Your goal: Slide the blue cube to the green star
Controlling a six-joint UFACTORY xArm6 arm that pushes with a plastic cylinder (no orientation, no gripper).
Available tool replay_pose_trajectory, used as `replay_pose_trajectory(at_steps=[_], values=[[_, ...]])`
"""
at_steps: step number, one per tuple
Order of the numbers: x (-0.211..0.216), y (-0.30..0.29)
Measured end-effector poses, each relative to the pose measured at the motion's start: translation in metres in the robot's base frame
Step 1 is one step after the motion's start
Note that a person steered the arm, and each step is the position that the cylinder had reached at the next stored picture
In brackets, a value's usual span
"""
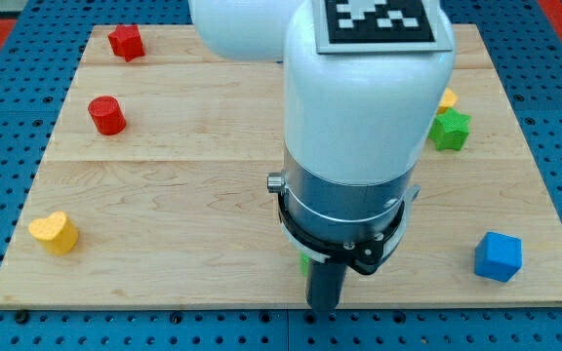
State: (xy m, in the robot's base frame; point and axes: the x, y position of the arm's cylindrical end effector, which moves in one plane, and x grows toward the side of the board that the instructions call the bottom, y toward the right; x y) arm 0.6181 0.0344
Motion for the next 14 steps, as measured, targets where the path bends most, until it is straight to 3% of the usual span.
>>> replay_pose_trajectory(at_steps=[1, 3, 4, 6, 8, 11, 14], values=[[0.0, 0.0], [-0.048, 0.0], [-0.033, 0.019], [-0.002, 0.186], [-0.003, 0.186], [-0.055, 0.169], [-0.057, 0.174]])
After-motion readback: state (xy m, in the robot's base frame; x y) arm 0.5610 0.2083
